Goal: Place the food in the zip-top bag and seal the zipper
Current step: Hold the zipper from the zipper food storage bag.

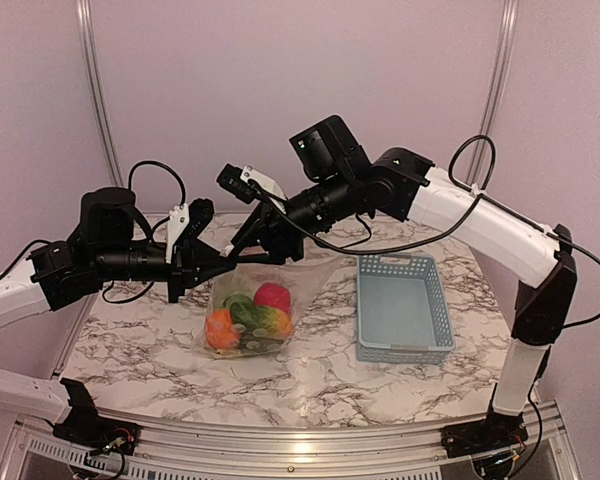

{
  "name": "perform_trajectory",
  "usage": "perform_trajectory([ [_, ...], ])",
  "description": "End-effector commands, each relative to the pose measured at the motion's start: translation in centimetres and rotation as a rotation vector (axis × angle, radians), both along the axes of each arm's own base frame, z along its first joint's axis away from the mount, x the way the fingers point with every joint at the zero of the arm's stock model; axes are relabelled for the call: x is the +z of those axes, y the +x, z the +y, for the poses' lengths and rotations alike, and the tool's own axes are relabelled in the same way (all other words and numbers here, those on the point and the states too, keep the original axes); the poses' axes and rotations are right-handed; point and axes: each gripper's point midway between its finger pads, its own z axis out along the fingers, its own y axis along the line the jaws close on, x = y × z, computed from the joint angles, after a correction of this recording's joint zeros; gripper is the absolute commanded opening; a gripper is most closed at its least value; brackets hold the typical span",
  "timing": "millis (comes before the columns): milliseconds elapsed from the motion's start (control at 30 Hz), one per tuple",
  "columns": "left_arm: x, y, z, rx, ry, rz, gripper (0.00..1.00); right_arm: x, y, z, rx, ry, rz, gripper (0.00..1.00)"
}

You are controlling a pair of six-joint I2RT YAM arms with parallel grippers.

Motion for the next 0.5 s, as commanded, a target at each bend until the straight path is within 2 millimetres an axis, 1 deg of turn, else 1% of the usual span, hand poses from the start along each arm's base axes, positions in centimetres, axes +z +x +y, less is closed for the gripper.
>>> perform_trajectory([
  [0,1.70,-0.86,0.03,-0.028,-0.042,-0.002,0.00,0.95,-0.67,0.75,0.035,0.037,0.003,0.34],
  [233,1.47,-0.98,-0.31,-0.043,-0.050,0.029,0.00,0.94,-0.83,0.78,0.037,0.031,0.004,0.24],
  [300,1.55,-0.98,-0.34,-0.042,-0.057,0.035,0.00,0.84,-0.74,0.77,0.029,0.024,-0.010,0.23],
  [400,1.67,-1.03,-0.33,-0.042,-0.066,0.041,0.00,0.62,-0.83,0.77,0.025,0.012,-0.027,0.25],
  [467,1.62,-1.02,-0.34,-0.042,-0.066,0.046,0.00,0.49,-0.90,0.80,0.024,0.006,-0.034,0.24],
])
